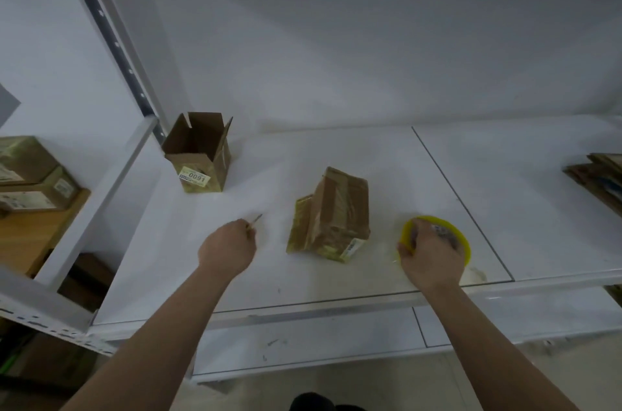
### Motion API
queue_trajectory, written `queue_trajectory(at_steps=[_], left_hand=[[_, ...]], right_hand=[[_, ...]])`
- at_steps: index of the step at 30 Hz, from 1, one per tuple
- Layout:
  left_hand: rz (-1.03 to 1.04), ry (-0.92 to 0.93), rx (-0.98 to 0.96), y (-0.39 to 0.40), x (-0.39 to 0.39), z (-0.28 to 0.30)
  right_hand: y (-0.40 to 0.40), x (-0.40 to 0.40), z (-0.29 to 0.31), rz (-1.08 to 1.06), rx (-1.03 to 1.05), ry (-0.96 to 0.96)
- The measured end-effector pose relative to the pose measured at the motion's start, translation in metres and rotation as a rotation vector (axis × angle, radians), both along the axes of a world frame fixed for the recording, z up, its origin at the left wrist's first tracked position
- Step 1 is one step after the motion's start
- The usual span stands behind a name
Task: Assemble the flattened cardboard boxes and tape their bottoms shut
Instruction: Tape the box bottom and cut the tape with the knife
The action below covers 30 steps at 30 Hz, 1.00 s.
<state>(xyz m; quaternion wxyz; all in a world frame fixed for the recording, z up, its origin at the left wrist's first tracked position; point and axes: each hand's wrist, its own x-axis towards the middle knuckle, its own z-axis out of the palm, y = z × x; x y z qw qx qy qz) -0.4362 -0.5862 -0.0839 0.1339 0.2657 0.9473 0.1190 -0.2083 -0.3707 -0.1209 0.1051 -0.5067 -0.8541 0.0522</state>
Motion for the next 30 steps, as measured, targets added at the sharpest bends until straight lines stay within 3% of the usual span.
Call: queue_trajectory(at_steps=[2,4,6,8,10,13,18,22,30], left_hand=[[-0.011,-0.026,-0.090,-0.013,-0.007,-0.014],[-0.043,0.003,-0.053,-0.017,-0.009,-0.020],[-0.072,0.006,0.188,-0.010,-0.002,-0.015],[-0.113,-0.099,0.485,0.003,0.015,0.002],[-0.198,-0.220,0.657,0.017,0.032,0.015],[-0.337,-0.321,0.650,0.030,0.050,0.009],[-0.274,-0.513,0.744,0.027,0.051,-0.010],[-0.267,-0.487,0.811,0.017,0.038,-0.005],[-0.197,-0.369,0.731,0.000,0.035,-0.009]], right_hand=[[-0.005,-0.005,0.000,-0.038,0.006,-0.013],[-0.011,-0.010,0.005,-0.008,0.058,0.173],[-0.016,-0.014,0.013,0.105,0.022,0.344],[-0.022,-0.020,0.024,0.211,-0.160,0.449],[-0.032,-0.025,0.032,0.241,-0.323,0.504],[-0.053,-0.030,0.038,0.263,-0.439,0.514],[-0.063,-0.032,0.038,0.338,-0.364,0.518],[-0.070,-0.040,0.041,0.328,-0.316,0.574],[-0.090,-0.052,0.032,0.322,-0.286,0.409]])
